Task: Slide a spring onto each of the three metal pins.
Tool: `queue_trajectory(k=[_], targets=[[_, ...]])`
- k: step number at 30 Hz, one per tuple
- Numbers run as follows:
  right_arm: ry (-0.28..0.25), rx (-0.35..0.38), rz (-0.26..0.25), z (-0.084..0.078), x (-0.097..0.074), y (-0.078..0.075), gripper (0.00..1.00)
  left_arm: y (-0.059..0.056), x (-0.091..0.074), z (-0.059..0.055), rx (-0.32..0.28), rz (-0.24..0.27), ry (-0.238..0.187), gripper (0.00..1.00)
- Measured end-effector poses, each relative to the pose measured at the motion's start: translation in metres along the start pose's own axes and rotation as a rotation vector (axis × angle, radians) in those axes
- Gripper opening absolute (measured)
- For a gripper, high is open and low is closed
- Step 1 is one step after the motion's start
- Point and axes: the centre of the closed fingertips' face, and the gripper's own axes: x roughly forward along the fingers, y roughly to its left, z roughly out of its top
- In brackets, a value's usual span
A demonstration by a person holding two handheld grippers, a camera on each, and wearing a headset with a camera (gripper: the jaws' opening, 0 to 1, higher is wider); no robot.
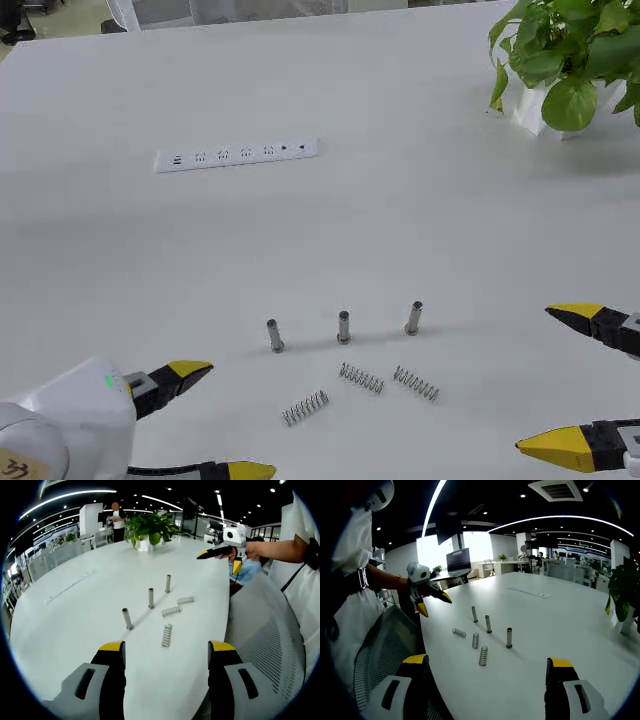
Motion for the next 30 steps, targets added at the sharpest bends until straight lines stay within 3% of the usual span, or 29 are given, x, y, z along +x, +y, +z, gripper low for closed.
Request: queue_trajectory(k=[7, 15, 21, 22, 30], targets=[[-0.003, 0.005, 0.0, -0.002, 0.0, 0.0, 0.96, -0.006, 0.019, -0.006, 0.041, -0.021, 0.067, 0.54], [-0.008, 0.013, -0.002, -0.004, 0.0, 0.0, 0.95, -0.005, 0.043, -0.015, 0.096, -0.03, 0.153, 0.34], [-0.012, 0.019, -0.006, -0.005, -0.002, 0.0, 0.94, -0.003, 0.055, -0.024, 0.139, -0.025, 0.218, 0.29], [-0.011, 0.02, -0.007, -0.005, -0.002, 0.0, 0.94, -0.001, 0.056, -0.028, 0.148, -0.018, 0.246, 0.27], [-0.009, 0.026, -0.011, -0.009, -0.004, 0.0, 0.93, -0.003, 0.068, -0.037, 0.145, -0.027, 0.28, 0.19]])
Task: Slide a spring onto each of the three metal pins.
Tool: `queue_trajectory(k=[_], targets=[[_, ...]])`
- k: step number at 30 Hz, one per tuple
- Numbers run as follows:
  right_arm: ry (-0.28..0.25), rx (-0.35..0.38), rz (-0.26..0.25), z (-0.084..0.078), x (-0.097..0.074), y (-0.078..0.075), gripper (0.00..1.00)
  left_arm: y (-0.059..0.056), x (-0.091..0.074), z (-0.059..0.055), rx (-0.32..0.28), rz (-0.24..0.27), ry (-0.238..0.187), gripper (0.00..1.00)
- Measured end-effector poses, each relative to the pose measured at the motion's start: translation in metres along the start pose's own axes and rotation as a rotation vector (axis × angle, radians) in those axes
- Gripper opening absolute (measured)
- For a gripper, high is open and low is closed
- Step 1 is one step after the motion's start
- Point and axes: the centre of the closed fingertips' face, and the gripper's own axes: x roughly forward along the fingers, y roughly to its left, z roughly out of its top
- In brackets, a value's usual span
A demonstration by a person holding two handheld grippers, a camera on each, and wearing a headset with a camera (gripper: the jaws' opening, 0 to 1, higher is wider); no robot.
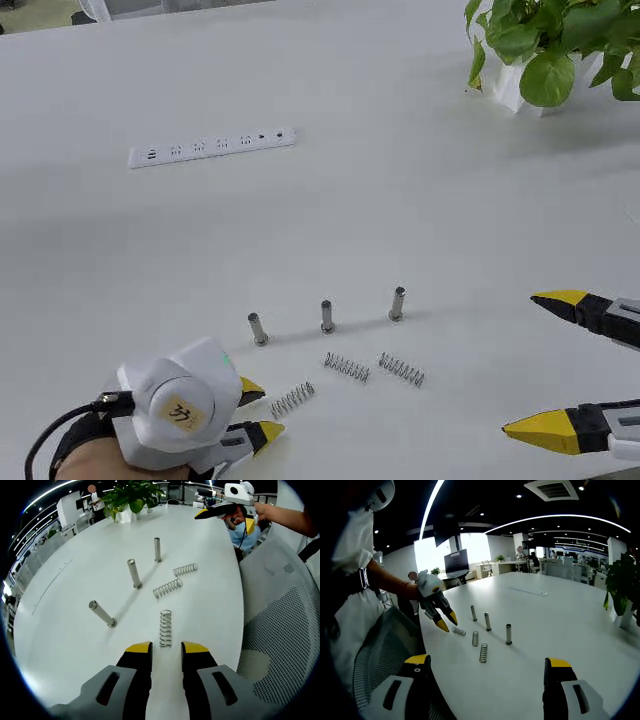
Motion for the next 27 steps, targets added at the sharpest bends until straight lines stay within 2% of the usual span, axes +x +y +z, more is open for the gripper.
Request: queue_trajectory(k=[11, 14, 27], targets=[[0.002, 0.01, -0.009, -0.0043, -0.0017, 0.0016, 0.93, 0.0021, 0.0087, -0.0015, -0.008, -0.003, 0.034, 0.13], [0.0, 0.014, -0.011, -0.0054, -0.0022, 0.0015, 0.93, 0.003, 0.0094, -0.0012, 0.016, 0.005, 0.043, 0.12], [0.0, 0.018, -0.014, -0.0065, -0.0014, 0.0025, 0.92, 0.0024, 0.0098, -0.0012, 0.045, 0.005, 0.065, 0.07]])
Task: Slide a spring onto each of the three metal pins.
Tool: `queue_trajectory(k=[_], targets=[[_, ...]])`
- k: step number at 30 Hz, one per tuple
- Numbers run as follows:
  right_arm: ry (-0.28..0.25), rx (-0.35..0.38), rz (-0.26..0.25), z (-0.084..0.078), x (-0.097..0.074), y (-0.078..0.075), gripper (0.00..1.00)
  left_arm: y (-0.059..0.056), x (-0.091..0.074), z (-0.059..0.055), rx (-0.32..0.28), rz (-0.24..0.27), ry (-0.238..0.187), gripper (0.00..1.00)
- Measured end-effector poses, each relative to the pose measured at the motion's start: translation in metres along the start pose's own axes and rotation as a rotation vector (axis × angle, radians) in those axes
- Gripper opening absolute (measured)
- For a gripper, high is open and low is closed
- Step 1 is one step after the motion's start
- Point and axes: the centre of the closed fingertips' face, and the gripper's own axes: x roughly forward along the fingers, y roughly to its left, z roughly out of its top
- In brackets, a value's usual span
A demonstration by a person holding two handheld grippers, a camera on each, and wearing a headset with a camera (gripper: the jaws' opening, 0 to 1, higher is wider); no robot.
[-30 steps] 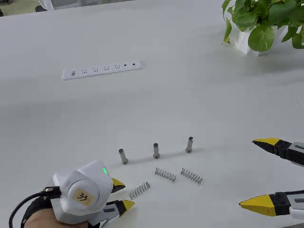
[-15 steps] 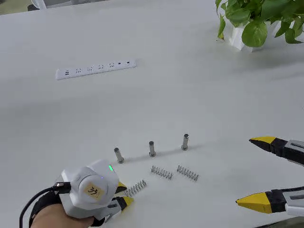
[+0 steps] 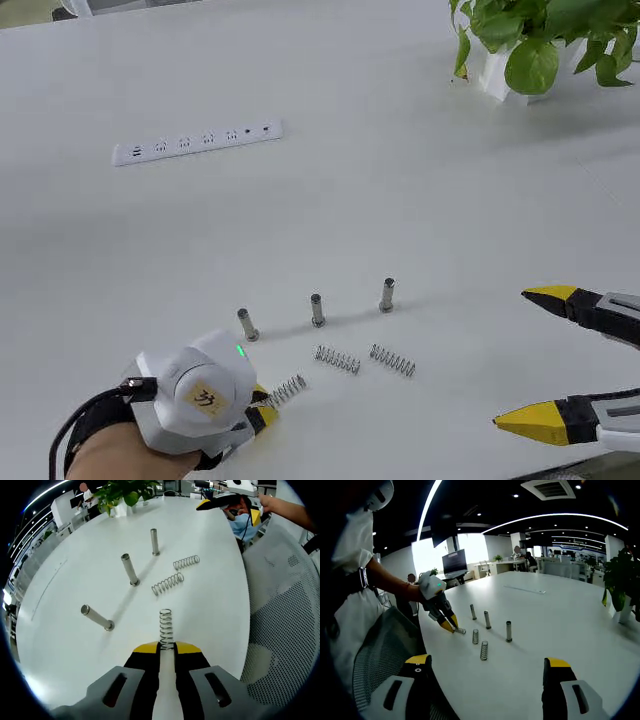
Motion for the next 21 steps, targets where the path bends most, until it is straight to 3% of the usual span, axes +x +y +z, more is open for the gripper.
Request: queue_trajectory(k=[11, 21], targets=[[-0.004, 0.008, -0.003, -0.0004, -0.0004, 0.0025, 0.91, -0.001, -0.0001, 0.0003, 0.004, 0.0, 0.008, 0.07], [-0.002, 0.01, -0.005, -0.0002, 0.0007, 0.0036, 0.91, -0.0001, -0.0029, 0.0035, 0.004, 0.005, -0.011, 0.07]])
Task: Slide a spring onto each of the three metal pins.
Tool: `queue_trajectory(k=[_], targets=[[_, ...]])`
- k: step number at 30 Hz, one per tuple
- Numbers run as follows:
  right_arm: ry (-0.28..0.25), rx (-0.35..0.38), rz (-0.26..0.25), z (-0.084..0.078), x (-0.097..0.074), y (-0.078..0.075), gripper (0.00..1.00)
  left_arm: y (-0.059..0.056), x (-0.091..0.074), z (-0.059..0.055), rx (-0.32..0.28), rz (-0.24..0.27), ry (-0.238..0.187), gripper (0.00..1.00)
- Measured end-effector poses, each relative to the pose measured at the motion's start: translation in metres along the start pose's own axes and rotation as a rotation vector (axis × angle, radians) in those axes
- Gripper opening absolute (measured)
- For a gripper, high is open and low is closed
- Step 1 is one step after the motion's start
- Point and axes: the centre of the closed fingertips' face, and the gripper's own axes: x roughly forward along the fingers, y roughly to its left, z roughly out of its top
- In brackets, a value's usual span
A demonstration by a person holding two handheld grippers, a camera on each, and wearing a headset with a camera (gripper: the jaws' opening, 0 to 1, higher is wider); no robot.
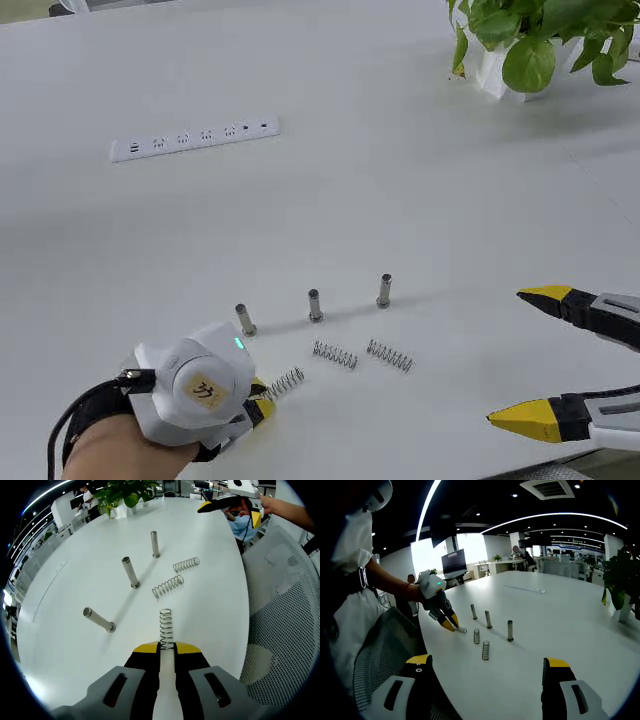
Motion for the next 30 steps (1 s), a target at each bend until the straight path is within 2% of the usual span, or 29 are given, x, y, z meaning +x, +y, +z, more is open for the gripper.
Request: queue_trajectory(k=[13, 30], targets=[[0.002, -0.007, 0.007, 0.005, 0.003, 0.004, 0.9, -0.003, -0.007, 0.0, -0.012, -0.003, -0.024, 0.07], [0.012, -0.038, 0.019, 0.021, 0.006, 0.007, 0.89, -0.006, -0.022, 0.004, -0.051, 0.004, -0.091, 0.07]])
